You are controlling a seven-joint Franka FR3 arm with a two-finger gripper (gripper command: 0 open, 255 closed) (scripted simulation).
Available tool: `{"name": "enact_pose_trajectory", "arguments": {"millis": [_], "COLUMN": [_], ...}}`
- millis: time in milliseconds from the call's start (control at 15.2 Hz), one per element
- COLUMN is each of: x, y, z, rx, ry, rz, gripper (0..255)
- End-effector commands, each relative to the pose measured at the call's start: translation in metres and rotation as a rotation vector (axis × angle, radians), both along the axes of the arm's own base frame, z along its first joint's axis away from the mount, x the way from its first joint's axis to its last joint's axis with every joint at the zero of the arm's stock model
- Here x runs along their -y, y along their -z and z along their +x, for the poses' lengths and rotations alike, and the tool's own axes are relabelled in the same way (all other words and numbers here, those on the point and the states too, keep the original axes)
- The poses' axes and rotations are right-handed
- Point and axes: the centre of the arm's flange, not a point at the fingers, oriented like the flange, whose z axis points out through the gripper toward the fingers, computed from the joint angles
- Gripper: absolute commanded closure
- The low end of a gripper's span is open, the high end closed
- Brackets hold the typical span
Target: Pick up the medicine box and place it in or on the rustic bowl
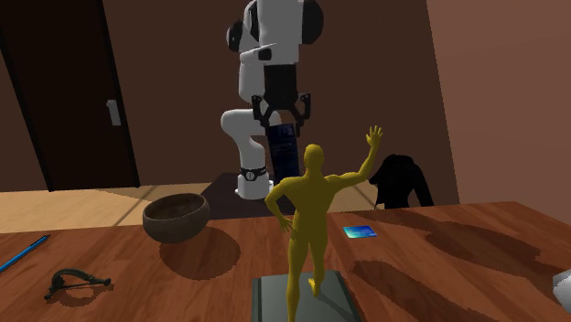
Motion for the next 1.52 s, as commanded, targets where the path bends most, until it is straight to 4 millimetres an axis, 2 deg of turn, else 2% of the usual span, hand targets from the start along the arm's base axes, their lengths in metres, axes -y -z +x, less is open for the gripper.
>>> {"name": "enact_pose_trajectory", "arguments": {"millis": [0, 1386, 1452], "x": [0.02, 0.293, 0.293], "y": [-0.005, -0.052, -0.047], "z": [0.002, 0.016, 0.016], "rx": [0.001, 0.001, 0.001], "ry": [0.0, 0.0, 0.0], "rz": [0.0, 0.0, 0.0], "gripper": [255, 255, 255]}}
